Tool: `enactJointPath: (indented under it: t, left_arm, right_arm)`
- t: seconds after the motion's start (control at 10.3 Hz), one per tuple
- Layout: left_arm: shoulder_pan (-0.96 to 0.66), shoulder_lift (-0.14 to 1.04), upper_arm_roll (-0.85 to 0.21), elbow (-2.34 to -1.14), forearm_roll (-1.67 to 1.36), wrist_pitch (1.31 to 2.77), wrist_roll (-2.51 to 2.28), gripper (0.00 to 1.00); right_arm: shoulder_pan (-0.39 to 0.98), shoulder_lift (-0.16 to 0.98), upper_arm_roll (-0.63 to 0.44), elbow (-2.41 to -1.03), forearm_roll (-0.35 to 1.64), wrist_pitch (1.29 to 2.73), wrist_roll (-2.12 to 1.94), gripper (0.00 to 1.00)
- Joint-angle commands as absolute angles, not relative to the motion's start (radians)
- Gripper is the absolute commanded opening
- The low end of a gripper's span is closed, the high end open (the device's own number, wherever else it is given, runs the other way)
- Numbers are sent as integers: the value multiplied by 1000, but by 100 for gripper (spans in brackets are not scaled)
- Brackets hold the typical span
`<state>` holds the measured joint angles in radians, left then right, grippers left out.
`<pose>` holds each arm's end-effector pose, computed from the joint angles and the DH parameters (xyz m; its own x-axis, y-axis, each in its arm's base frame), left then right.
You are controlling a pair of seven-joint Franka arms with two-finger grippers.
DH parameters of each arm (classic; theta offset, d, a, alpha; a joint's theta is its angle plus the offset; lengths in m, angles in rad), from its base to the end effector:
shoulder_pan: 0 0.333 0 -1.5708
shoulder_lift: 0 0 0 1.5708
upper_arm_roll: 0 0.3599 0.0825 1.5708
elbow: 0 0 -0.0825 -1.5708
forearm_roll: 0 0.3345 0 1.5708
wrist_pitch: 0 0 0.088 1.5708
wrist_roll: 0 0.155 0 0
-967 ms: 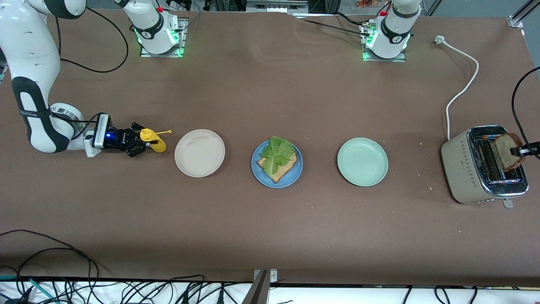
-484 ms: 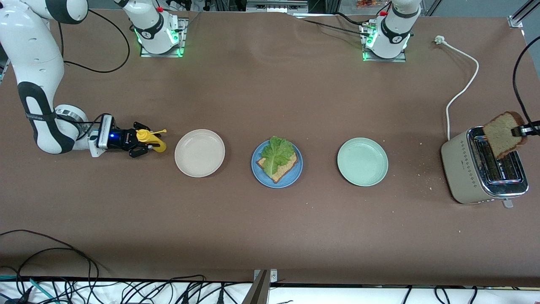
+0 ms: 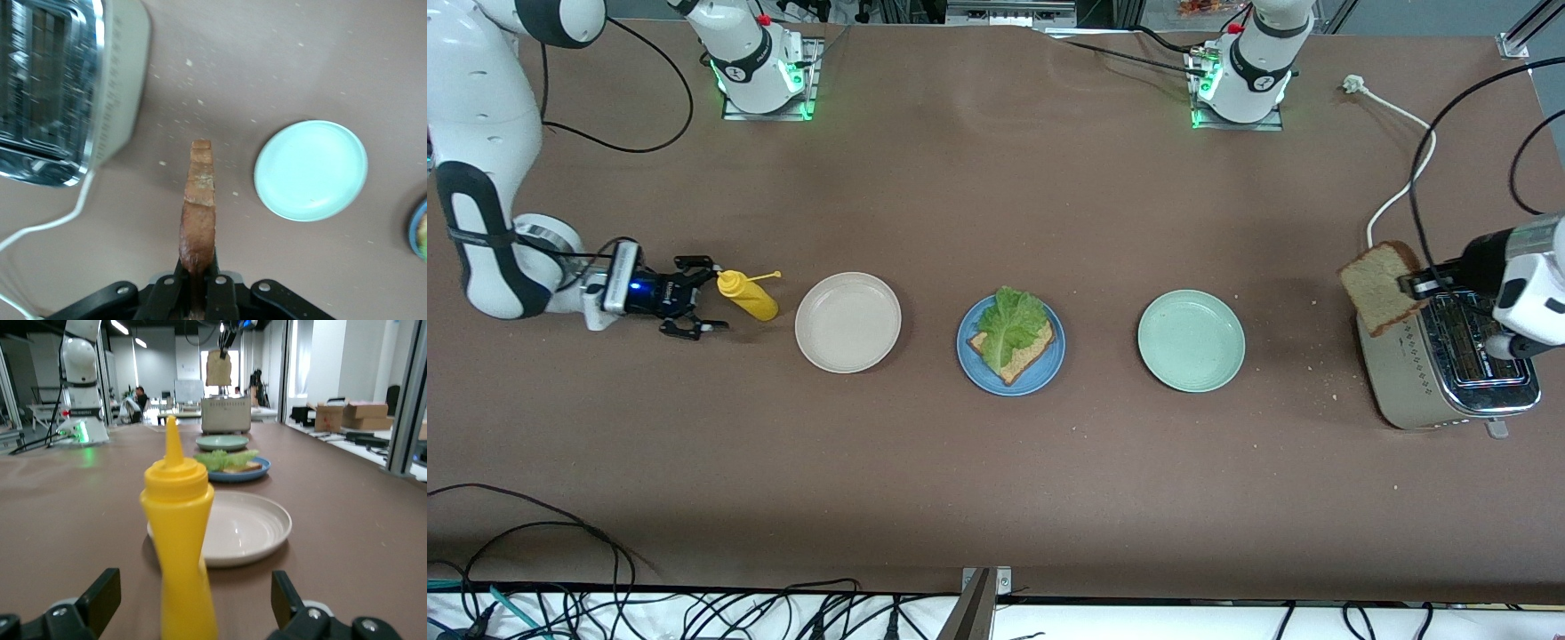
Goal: Make sandwich in blue plate with both arms
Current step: 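Release the mustard bottle with the right gripper while the left gripper lifts toast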
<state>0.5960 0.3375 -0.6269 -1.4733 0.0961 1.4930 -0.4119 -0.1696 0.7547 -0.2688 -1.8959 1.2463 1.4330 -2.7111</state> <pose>0.5676 0.0469 0.5003 0.8944 0.3565 -0.2700 0.3682 -0.9297 -0.0080 0.5363 -0.0653 0.1826 0.0157 0.2041 0.9788 0.9998 -0.0128 -0.0134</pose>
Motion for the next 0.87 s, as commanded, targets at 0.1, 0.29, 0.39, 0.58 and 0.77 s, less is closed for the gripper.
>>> enactJointPath:
  t: [0.1,0.29,0.39,0.58,0.77]
  left_arm:
    - [563,359,-701,-1495,-93,1560,-585,0]
    - [505,368,-701,-1520,-165,1644,-690,0]
    - [479,377,-701,-1528,-208,1693,-739,0]
    - [411,396,-701,-1535,-225,1781,-837,0]
    - [353,417,-701,-1548,-229,1883,-920,0]
  right_arm:
    - [-179,612,-363,-1907,1027,1492,-2524,100]
    - [-179,571,-365,-1907,912,1494,-2349,100]
    - [-176,552,-365,-1908,890,1494,-2276,100]
    - [-141,482,-357,-1893,798,1526,-2034,100]
    - [-117,410,-304,-1852,683,1545,-1750,100]
